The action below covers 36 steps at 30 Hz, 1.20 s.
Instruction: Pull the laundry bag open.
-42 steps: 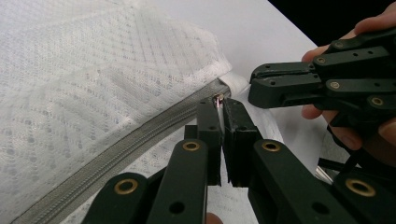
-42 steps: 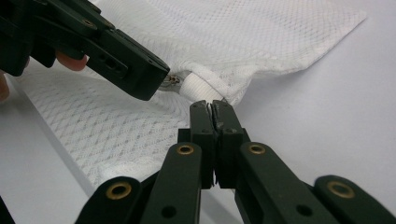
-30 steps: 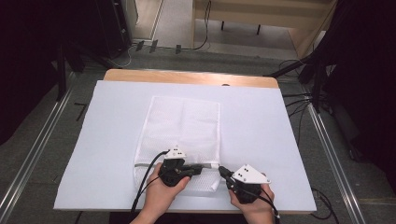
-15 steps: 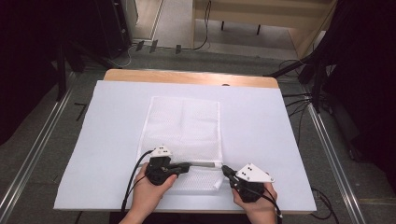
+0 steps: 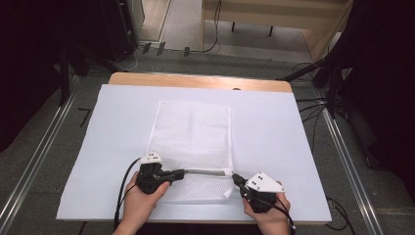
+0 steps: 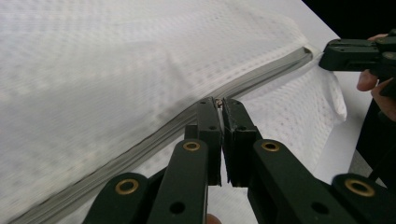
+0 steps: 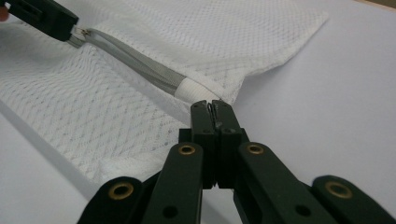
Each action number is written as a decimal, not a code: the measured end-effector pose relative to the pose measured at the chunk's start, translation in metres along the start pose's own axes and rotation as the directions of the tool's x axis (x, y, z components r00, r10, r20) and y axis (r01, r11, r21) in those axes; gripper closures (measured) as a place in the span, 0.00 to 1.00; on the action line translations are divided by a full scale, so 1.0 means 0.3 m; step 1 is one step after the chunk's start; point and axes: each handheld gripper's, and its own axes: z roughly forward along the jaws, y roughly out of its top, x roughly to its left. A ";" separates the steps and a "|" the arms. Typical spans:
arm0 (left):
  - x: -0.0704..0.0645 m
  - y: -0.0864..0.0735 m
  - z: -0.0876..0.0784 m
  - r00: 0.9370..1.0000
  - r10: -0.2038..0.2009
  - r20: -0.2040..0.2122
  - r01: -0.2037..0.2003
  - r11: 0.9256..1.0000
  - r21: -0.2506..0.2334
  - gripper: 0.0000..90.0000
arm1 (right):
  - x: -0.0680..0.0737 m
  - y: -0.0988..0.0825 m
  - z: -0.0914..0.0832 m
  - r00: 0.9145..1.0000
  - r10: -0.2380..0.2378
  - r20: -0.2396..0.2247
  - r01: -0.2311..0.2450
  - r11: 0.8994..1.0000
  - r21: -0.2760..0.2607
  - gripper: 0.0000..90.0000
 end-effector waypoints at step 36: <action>0.186 -0.069 -0.232 0.987 -0.088 -0.133 0.078 0.994 -0.081 0.97 | -0.053 -0.012 -0.014 0.999 0.039 0.029 -0.039 0.999 0.005 1.00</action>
